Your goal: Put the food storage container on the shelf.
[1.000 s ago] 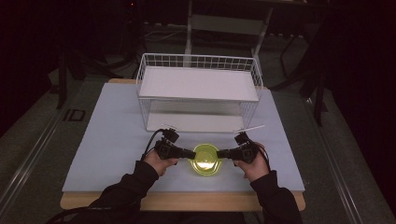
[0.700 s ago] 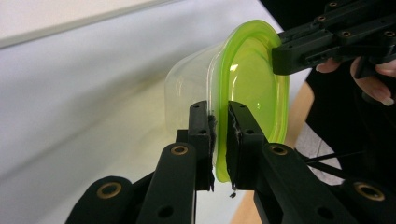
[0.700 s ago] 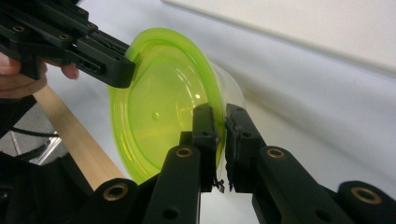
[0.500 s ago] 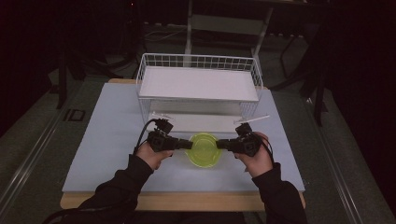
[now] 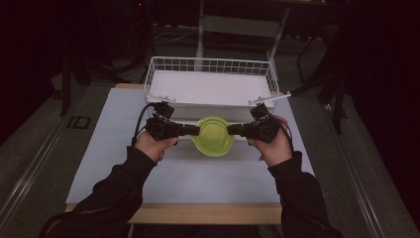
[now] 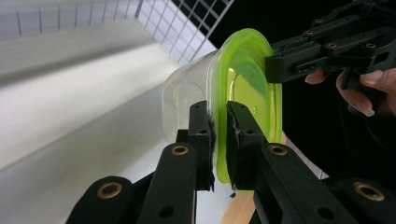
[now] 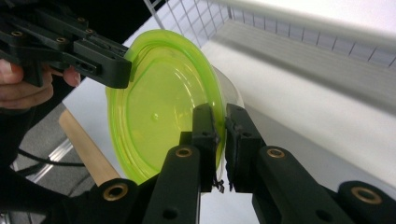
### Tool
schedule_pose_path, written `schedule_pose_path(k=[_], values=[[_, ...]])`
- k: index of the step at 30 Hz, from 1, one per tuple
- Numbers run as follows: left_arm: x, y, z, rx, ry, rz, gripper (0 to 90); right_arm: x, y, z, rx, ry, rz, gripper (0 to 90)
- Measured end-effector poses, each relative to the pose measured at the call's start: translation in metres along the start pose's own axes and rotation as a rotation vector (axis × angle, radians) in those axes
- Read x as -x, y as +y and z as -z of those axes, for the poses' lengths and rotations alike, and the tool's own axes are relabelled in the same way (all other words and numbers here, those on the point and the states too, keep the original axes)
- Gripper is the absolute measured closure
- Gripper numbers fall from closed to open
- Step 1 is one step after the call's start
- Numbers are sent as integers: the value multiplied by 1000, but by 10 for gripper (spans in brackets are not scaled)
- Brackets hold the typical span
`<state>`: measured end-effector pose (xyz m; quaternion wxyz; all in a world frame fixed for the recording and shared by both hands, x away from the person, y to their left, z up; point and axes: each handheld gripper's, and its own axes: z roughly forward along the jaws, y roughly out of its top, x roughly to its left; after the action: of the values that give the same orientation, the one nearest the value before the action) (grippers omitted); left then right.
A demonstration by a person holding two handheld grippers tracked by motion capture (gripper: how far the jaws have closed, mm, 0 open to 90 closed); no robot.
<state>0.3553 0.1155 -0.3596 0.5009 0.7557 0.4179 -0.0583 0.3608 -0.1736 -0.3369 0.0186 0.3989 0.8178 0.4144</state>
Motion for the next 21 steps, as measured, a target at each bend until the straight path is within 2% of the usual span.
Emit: schedule_pose_path(k=[6, 14, 21], values=[[2, 18, 9, 33, 8, 2, 825, -4, 23, 7, 13, -20, 12, 834], [7, 52, 22, 85, 28, -3, 825, -4, 59, 18, 40, -44, 11, 833], [2, 73, 21, 107, 44, 5, 825, 2, 85, 22, 38, -68, -1, 829]])
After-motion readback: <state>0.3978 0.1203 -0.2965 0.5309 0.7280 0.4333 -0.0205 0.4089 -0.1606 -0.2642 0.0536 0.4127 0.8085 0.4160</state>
